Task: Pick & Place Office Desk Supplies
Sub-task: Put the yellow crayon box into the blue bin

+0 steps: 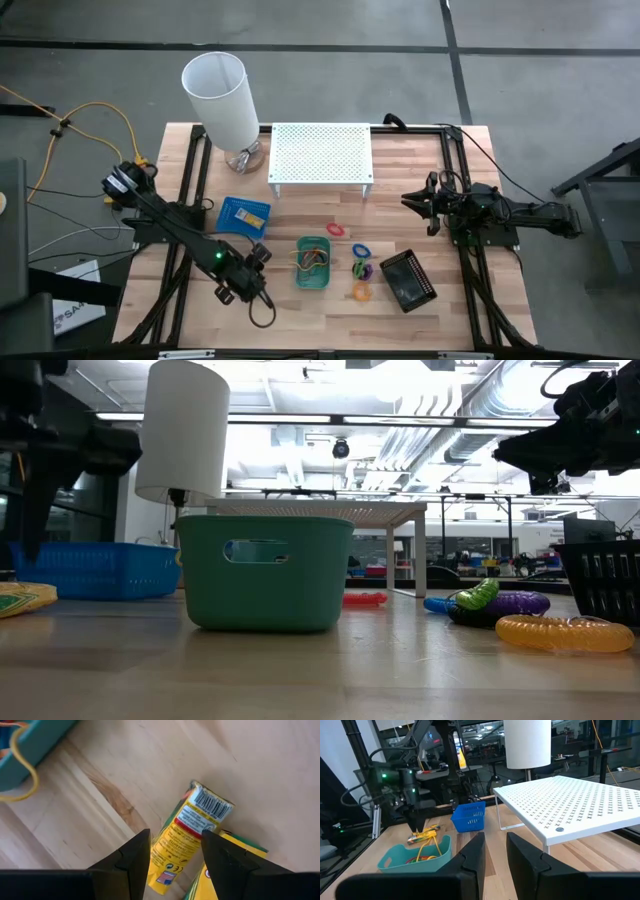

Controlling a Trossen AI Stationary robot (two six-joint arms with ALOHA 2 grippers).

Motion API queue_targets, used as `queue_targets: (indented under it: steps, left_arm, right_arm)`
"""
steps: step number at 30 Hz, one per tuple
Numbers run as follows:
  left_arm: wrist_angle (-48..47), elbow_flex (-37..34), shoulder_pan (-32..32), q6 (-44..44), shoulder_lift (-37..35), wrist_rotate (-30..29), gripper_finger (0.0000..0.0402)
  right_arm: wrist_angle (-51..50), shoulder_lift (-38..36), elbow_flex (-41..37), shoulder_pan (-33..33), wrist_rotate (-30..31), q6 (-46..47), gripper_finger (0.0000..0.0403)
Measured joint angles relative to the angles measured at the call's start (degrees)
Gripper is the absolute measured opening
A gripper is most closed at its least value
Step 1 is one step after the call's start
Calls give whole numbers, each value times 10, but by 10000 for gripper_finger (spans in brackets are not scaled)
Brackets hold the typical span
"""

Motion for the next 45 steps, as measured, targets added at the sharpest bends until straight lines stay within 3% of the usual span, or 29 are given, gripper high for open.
queue_targets:
  steps: [14,36,45]
  left_arm:
    - [0,0,-16,17,10,24,168]
    - [-7,0,9,66,10,56,169]
    - [-9,0,16,76,10,59,232]
  right_arm:
    - [0,0,0,0,0,0,66]
    - [0,0,0,0,0,0,66]
    - [0,0,0,0,0,0,66]
